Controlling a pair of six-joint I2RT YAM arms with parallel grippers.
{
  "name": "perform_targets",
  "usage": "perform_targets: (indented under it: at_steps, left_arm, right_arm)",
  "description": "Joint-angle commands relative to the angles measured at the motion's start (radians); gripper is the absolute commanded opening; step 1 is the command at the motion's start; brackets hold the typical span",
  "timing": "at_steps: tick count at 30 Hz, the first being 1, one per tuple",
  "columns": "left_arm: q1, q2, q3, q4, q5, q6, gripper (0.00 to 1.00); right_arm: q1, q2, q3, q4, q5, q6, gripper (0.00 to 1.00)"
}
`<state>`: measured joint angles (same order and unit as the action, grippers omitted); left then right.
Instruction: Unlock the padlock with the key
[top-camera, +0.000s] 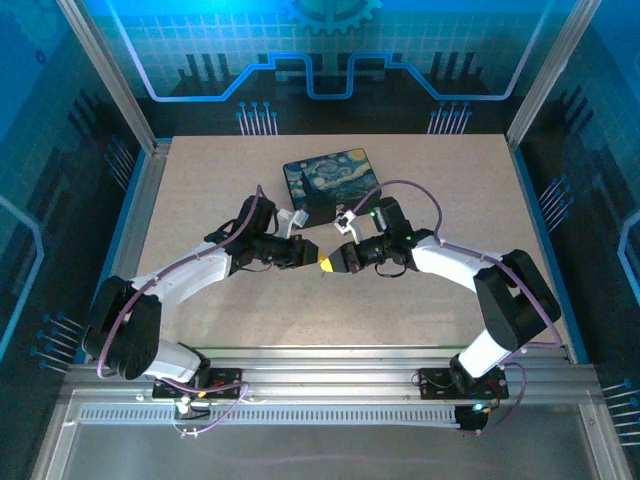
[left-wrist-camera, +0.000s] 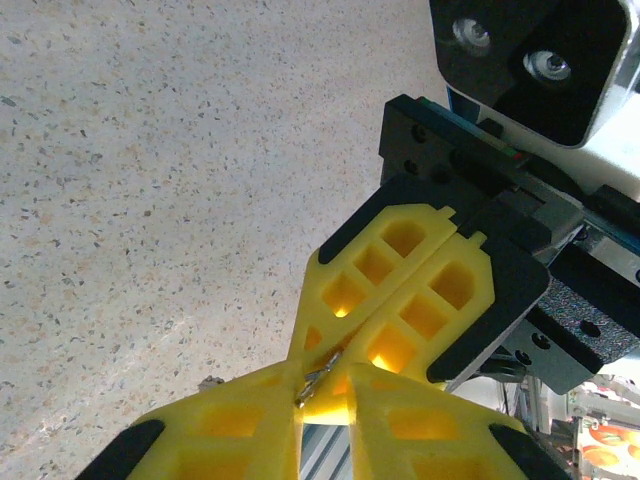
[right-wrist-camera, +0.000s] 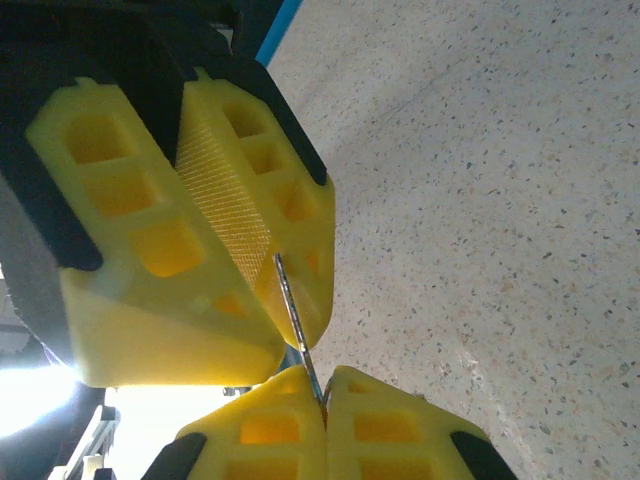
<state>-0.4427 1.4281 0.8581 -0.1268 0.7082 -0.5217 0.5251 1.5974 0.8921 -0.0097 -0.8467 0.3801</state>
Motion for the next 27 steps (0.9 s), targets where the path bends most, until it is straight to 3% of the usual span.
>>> perform_targets:
  at_steps: [1, 4, 8, 12, 18, 23, 27]
  left_arm:
    - [-0.004, 0.009, 0.014, 0.006, 0.021, 0.025, 0.13]
    - [-0.004, 0.014, 0.016, 0.004, 0.009, 0.023, 0.05]
    - [-0.003, 0.024, 0.032, -0.039, -0.033, 0.007, 0.00]
    - [-0.002, 0.060, 0.093, -0.155, -0.085, -0.065, 0.00]
    - [-0.002, 0.109, 0.170, -0.293, -0.122, -0.170, 0.00]
    - [0.000, 0.120, 0.207, -0.315, -0.105, -0.290, 0.00]
    - [-0.001, 0.134, 0.231, -0.323, -0.066, -0.368, 0.00]
  right_arm:
    - [0.013, 0.011, 0.028, -0.026, -0.021, -0.011, 0.02]
    - [0.012, 0.002, 0.024, -0.036, -0.018, -0.023, 0.08]
    - [0.003, -0.042, 0.010, -0.070, 0.007, -0.073, 0.29]
    - [0.000, -0.149, -0.007, -0.173, 0.138, -0.196, 0.45]
    - [0.043, -0.281, -0.072, -0.164, 0.399, -0.303, 0.46]
    - [0.168, -0.335, -0.153, -0.005, 0.693, -0.415, 0.45]
    - [0.227, -0.334, -0.218, 0.161, 0.810, -0.483, 0.43]
